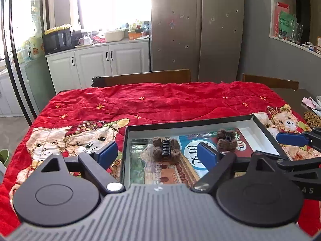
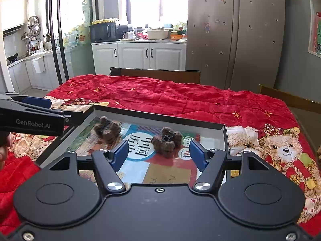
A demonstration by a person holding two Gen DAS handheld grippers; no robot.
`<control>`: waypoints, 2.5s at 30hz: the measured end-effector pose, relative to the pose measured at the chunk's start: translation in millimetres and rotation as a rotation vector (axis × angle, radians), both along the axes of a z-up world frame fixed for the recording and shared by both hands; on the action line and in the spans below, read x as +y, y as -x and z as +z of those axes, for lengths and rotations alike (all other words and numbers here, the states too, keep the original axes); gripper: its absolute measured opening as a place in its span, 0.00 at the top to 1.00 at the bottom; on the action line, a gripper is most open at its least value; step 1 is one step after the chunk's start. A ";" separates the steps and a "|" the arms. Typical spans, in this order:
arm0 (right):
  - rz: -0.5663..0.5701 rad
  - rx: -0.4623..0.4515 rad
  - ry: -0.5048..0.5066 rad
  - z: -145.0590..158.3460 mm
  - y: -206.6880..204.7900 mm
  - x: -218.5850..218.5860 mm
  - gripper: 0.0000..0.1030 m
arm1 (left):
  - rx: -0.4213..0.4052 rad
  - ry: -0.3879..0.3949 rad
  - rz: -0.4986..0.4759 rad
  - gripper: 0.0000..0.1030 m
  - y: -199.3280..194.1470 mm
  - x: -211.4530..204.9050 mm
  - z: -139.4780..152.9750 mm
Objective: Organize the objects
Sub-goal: 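Grasp a tan paper triangle packet with right tool while left tool withdraws, then grasp the black lace-trimmed scrunchie with left tool while right tool lifts packet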
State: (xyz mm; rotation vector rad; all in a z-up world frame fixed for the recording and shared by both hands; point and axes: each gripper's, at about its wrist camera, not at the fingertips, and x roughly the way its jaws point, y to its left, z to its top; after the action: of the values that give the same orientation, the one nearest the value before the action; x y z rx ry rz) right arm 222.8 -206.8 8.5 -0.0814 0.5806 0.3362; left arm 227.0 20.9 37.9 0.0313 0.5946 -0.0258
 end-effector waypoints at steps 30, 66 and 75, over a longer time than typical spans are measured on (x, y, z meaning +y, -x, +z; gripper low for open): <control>0.166 -0.002 0.017 -5.2 142.1 -1.6 0.37 | 0.061 0.011 -0.068 0.10 117.7 16.9 -29.6; 0.207 0.129 -0.016 -63.7 182.2 14.4 0.68 | 0.191 0.046 -0.160 0.75 139.9 12.0 -89.5; 0.215 0.119 -0.006 -61.6 185.1 13.8 0.68 | 0.202 0.082 -0.164 0.85 141.0 17.7 -85.5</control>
State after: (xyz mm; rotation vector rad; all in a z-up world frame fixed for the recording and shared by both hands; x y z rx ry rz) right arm 37.7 -193.0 -53.0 -0.1193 0.6902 0.5543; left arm 86.0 38.6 -47.6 -0.0020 0.7915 -0.2147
